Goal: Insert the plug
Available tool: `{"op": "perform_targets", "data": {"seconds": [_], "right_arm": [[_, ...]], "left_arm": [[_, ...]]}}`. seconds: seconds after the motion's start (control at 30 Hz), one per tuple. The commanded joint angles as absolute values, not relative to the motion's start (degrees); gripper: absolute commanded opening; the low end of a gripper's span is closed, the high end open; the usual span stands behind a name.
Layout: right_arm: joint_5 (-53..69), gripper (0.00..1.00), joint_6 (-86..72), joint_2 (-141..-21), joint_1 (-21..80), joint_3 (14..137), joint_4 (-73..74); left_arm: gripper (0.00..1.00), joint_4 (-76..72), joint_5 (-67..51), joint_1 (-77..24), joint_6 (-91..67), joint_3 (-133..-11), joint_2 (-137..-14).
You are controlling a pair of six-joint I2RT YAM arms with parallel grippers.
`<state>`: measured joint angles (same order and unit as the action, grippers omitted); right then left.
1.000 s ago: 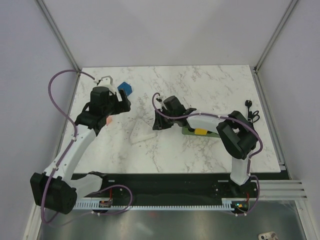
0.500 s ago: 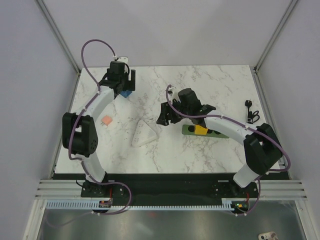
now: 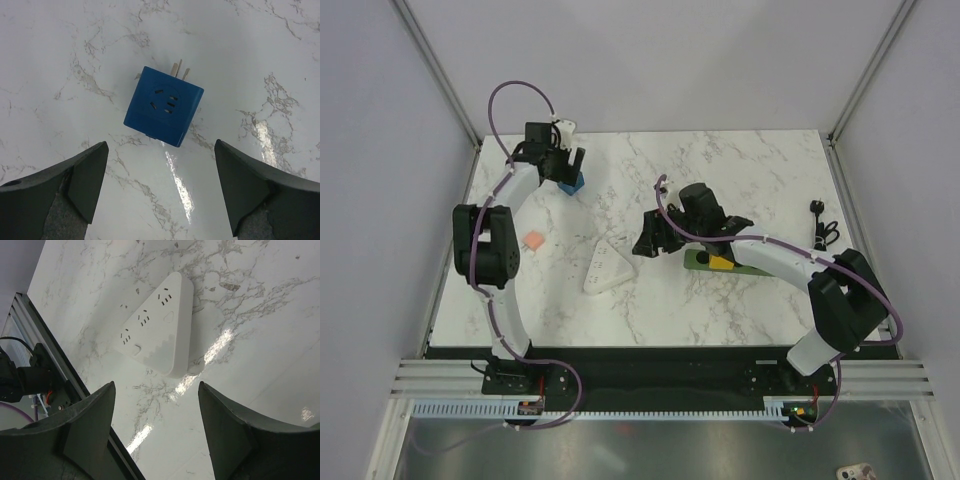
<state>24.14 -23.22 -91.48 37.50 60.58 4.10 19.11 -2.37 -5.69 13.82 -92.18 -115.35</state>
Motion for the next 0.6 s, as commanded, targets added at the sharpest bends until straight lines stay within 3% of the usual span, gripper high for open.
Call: {"op": "perform_targets", "data": {"seconds": [0.0, 0.37, 0.47, 0.57], "right_arm": [[25.7, 0.75, -24.3, -88.9, 37.6, 59.2, 0.4], [25.1, 0.77, -24.2, -88.1, 37.6, 59.3, 0.4], [24.4, 0.77, -23.9, -88.1, 37.6, 59.4, 0.4], [23.6, 0.77, -24.0, -88.0, 37.6, 60.0, 0.4]], "left_arm": [[0.94, 17.5, -9.3, -4.4, 21.3, -95.1, -117.8], [0.89, 19.1, -17.8, -2.1, 22.9, -101.4, -125.8], [0.78, 19.1, -18.3, -2.1, 23.3, -101.8, -126.7], [0.56, 19.1, -22.3, -2.1, 21.9, -99.9, -124.1]]}}
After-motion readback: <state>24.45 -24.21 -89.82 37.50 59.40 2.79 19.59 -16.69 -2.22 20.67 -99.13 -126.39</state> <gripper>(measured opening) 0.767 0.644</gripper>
